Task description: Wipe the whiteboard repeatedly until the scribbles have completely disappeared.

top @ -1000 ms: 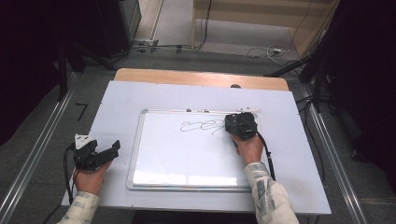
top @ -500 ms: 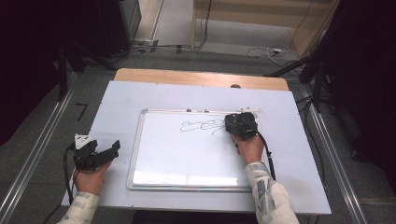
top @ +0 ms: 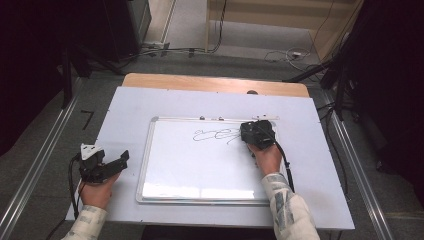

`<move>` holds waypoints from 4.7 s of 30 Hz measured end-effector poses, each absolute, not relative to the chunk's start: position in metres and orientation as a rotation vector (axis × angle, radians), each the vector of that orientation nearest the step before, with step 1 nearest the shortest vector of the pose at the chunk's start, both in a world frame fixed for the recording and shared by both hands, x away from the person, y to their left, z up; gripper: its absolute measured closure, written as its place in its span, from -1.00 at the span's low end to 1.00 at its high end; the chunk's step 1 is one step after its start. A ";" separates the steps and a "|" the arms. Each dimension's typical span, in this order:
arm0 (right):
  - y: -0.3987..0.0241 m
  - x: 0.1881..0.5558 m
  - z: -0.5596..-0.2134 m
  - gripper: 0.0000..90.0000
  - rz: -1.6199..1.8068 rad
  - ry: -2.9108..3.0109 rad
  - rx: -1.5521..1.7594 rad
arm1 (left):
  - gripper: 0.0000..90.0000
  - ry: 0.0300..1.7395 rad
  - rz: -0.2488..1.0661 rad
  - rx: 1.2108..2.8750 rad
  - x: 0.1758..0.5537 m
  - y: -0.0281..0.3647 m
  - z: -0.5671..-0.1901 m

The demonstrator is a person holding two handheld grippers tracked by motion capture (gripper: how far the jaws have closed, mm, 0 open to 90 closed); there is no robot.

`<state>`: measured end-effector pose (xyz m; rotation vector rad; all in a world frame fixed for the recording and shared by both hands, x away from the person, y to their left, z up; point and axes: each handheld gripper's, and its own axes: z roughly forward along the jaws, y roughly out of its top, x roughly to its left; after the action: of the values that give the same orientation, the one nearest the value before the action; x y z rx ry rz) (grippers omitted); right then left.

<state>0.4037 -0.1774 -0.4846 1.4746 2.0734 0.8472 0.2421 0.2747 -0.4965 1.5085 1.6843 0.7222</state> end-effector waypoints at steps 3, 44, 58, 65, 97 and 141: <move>-0.176 0.404 -0.485 -0.12 0.848 2.075 1.475 | -0.65 1.684 0.721 1.510 0.242 0.275 -0.496; -0.119 0.402 -0.486 -0.12 0.864 2.141 1.394 | -0.65 1.678 0.717 1.503 0.243 0.274 -0.496; -0.087 0.402 -0.487 -0.12 0.879 2.169 1.355 | -0.65 1.677 0.713 1.501 0.243 0.274 -0.495; -0.074 0.402 -0.487 -0.12 0.888 2.185 1.331 | -0.65 1.676 0.711 1.501 0.243 0.274 -0.495; -0.018 0.398 -0.489 -0.12 0.920 2.266 1.219 | -0.65 1.671 0.708 1.496 0.243 0.275 -0.495; -0.059 0.404 -0.489 -0.13 0.906 2.255 1.214 | -0.65 1.676 0.703 1.496 0.242 0.276 -0.495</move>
<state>0.4040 -0.0588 -0.4889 1.2136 2.2549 0.9059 0.2419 0.2760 -0.4954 1.4965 1.6761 0.7027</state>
